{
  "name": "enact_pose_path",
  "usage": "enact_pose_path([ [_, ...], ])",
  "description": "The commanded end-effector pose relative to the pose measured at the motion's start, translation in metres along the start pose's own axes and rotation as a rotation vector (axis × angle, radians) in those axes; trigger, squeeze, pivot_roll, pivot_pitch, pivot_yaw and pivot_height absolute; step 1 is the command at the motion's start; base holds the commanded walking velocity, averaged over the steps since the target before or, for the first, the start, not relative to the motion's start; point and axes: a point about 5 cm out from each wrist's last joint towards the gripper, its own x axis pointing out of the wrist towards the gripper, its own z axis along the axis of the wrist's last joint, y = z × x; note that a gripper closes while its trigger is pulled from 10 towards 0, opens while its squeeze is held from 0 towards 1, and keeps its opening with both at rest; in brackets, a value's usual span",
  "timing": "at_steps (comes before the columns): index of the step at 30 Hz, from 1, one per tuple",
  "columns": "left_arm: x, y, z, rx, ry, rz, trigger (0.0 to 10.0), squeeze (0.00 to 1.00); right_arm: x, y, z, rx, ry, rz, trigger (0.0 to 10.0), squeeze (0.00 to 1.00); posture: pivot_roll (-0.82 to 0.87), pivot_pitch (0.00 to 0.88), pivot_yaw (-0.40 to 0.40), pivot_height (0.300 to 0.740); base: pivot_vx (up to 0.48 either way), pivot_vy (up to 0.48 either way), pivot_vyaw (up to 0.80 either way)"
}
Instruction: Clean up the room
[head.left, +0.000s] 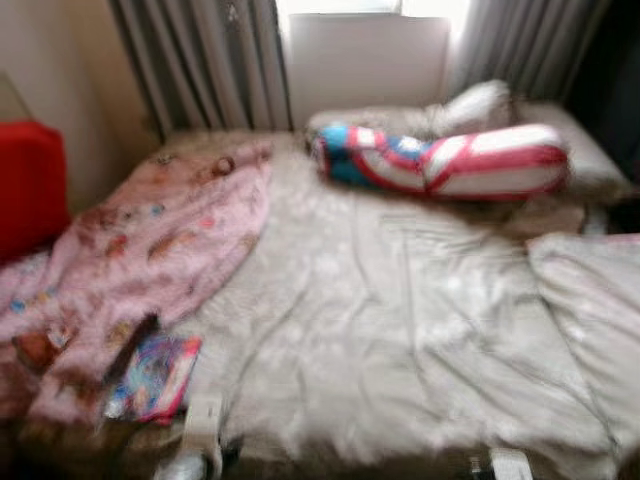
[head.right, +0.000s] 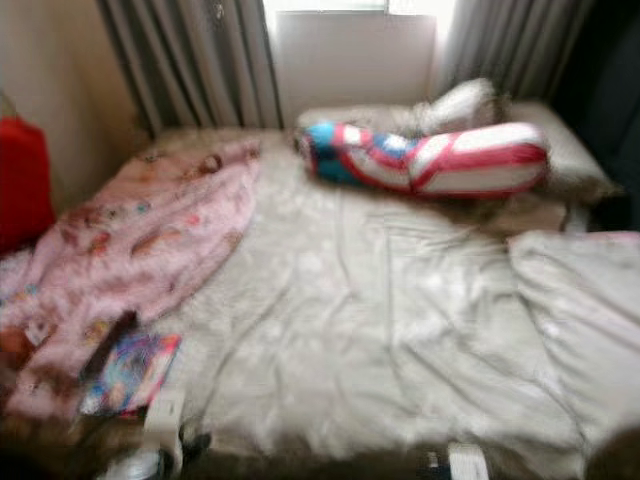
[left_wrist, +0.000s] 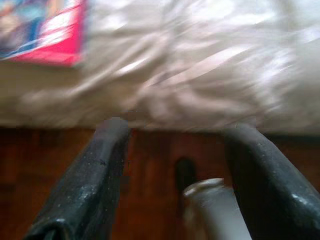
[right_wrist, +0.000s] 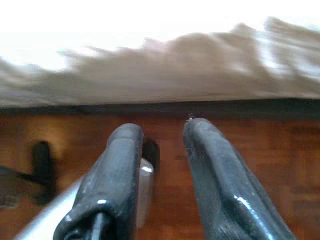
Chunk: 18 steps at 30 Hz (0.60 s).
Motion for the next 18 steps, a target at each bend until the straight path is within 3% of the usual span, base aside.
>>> enact_pose_path([
  [1,0.0019,-0.0066,0.005,0.004,-0.008,-0.019,10.0,0.0,-0.0025,-0.0102,-0.0031,-0.009,0.009,-0.027,10.0,0.0,-0.04,0.0,-0.008,0.74,0.0,0.48,0.0],
  [6,0.0019,-0.0063,0.0051,0.003,-0.008,-0.019,10.0,0.0,-0.0023,-0.0092,-0.0022,-0.023,0.004,-0.022,10.0,0.0,-0.04,0.0,-0.007,0.74,0.0,0.48,0.26],
  [18,0.002,-0.0066,0.0058,0.003,-0.009,-0.017,10.0,0.0,-0.0019,-0.0081,-0.0021,-0.025,0.007,-0.022,10.0,0.0,-0.04,0.0,-0.009,0.74,0.0,0.48,0.72],
])
